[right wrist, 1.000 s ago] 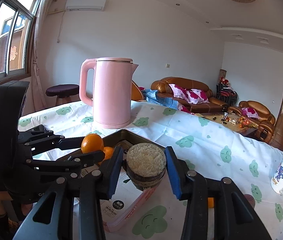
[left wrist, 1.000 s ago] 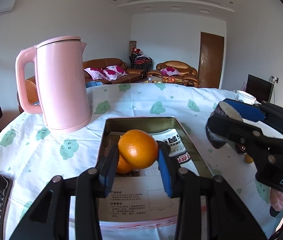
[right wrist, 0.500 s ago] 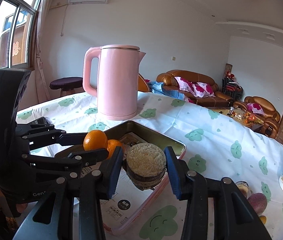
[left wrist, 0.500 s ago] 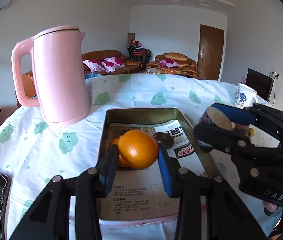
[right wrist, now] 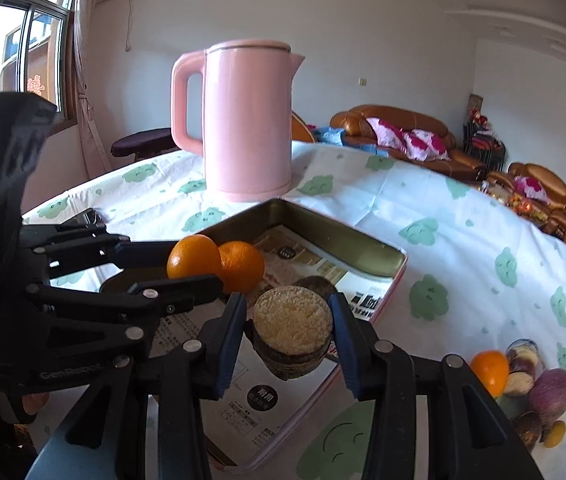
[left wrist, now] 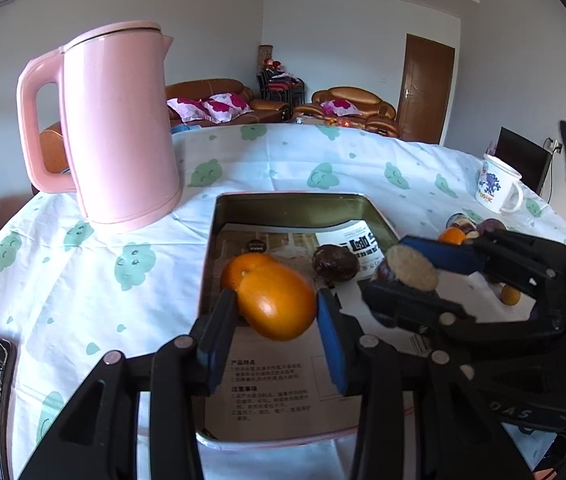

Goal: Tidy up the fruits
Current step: 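Carry the orange into the tin box with the left tool while the right tool lowers the jar in, then open both tools and move them back toward the fruit pile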

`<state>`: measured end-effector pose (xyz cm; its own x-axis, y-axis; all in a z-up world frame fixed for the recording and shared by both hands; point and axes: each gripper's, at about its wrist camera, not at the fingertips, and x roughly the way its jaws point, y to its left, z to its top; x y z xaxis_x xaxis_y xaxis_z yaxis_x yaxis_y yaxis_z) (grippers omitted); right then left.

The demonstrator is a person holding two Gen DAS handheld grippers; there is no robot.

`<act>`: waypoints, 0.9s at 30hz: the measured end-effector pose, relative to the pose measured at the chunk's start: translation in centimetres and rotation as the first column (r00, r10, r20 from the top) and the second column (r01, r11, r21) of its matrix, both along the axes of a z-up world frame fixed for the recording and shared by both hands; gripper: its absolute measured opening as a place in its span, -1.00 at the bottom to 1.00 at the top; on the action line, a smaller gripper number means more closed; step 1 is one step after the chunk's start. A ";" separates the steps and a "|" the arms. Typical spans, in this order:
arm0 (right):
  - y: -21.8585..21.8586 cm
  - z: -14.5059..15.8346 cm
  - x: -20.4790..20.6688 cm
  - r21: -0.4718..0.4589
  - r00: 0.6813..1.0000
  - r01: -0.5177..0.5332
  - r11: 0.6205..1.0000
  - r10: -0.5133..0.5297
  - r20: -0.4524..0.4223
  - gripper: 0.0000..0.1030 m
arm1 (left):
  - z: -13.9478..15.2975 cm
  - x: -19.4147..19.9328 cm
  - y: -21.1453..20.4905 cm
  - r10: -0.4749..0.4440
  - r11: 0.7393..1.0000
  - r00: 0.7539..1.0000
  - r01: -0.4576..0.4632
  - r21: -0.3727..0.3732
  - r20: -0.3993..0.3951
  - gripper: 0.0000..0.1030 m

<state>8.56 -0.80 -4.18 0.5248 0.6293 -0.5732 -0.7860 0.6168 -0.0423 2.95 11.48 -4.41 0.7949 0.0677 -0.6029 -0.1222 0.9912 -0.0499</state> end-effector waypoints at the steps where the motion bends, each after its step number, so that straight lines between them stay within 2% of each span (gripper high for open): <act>1: 0.0 0.0 0.1 0.002 1.000 0.001 1.000 -0.001 -0.003 -0.12 | 0.1 0.0 -0.1 0.004 1.000 1.000 -0.004 0.008 0.004 -0.17; 3: -0.1 -0.1 0.0 -0.003 1.000 0.001 1.000 -0.001 -0.004 -0.12 | 0.1 0.0 -0.2 0.010 1.000 1.000 -0.011 0.024 0.004 -0.16; 5: -0.3 -0.1 0.0 -0.003 1.000 0.009 1.000 -0.009 -0.012 -0.09 | 0.1 -0.1 -0.2 0.030 0.999 1.000 -0.030 0.036 0.006 -0.05; 7: -0.9 0.1 -0.1 0.002 0.999 0.037 0.999 -0.037 0.011 0.09 | 0.3 -0.3 -0.1 0.048 0.998 0.999 -0.049 0.040 0.021 0.20; 10: -2.6 0.6 -0.4 0.017 0.996 0.082 0.997 -0.082 0.036 0.15 | 0.8 -0.8 -0.3 0.046 0.999 0.998 -0.047 0.021 0.052 0.51; 11: -3.4 0.8 -0.4 0.017 0.993 0.106 0.994 -0.107 0.047 0.15 | 1.0 -1.0 -0.7 0.034 0.999 0.997 -0.035 0.014 0.069 0.54; 13: -5.4 1.1 -0.5 0.017 0.986 0.152 0.988 -0.153 0.060 0.15 | 1.5 -1.2 -1.5 0.014 1.000 0.995 -0.016 0.018 0.094 0.59; 16: -9.1 1.1 0.2 0.015 0.971 0.235 0.972 -0.235 0.033 0.15 | 2.0 -1.3 -2.8 -0.010 1.000 0.993 0.008 0.022 0.114 0.70; 21: -14.8 0.1 1.7 -0.019 0.927 0.375 0.927 -0.375 -0.017 0.15 | 1.9 -0.5 -5.6 -0.066 0.997 0.992 0.063 0.033 0.104 0.71; 23: -16.3 -0.3 2.0 -0.028 0.916 0.398 0.917 -0.398 -0.046 0.15 | 1.9 -0.2 -6.8 -0.088 0.996 0.991 0.084 0.042 0.103 0.71; 27: -16.9 -0.9 2.1 -0.059 0.915 0.391 0.919 -0.395 -0.081 0.15 | 2.0 0.5 -9.3 -0.145 0.988 0.985 0.139 0.062 0.094 0.73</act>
